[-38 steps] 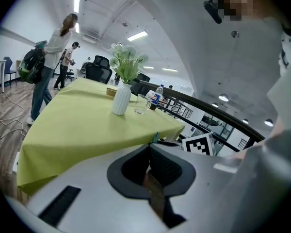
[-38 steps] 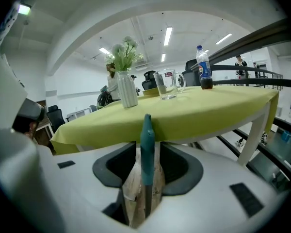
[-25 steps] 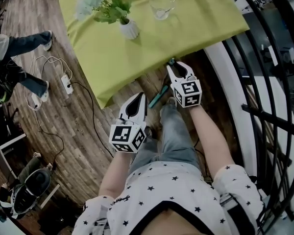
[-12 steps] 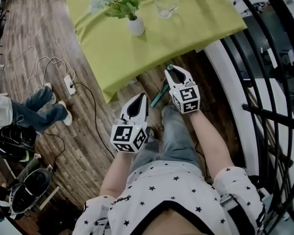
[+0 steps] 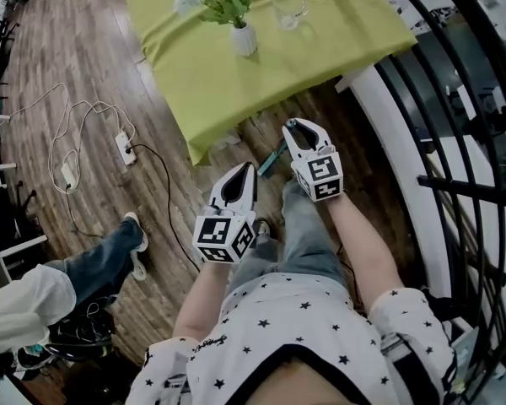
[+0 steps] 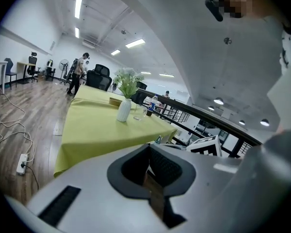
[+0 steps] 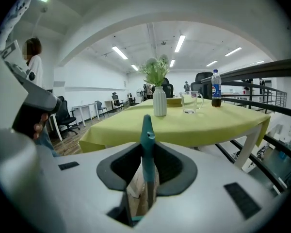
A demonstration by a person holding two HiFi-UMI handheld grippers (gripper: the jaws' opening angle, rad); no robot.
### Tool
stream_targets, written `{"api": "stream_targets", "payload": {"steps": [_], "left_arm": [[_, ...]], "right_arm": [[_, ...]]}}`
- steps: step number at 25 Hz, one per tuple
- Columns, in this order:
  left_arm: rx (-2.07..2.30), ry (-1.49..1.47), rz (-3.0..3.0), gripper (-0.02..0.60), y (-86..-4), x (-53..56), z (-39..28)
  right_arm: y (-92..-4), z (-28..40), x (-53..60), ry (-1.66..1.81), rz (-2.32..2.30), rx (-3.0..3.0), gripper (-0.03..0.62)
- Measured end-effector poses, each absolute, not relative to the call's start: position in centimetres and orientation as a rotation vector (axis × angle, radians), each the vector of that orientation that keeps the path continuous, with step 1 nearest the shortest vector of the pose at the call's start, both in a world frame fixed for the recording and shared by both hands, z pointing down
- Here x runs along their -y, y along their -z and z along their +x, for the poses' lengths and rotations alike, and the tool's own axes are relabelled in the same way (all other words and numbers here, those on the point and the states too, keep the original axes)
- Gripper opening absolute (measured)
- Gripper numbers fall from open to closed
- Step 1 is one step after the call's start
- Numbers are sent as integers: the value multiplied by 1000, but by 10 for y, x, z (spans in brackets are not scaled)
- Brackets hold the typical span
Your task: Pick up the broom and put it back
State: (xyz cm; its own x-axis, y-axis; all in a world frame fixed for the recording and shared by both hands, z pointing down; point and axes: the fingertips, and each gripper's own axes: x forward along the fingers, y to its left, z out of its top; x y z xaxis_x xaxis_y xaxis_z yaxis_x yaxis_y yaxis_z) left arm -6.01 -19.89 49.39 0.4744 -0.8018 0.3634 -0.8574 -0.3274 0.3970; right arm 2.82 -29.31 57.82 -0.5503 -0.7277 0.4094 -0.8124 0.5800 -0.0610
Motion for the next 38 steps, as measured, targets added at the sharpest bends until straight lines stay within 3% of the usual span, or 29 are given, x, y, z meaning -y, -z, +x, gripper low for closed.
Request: {"api": "stream_targets", "payload": {"steps": [38], "left_arm": [[1389,-50,2267,12,-423,43,-129]], "right_arm": [[-422,-26,114,-204,1441,2555,77]]}}
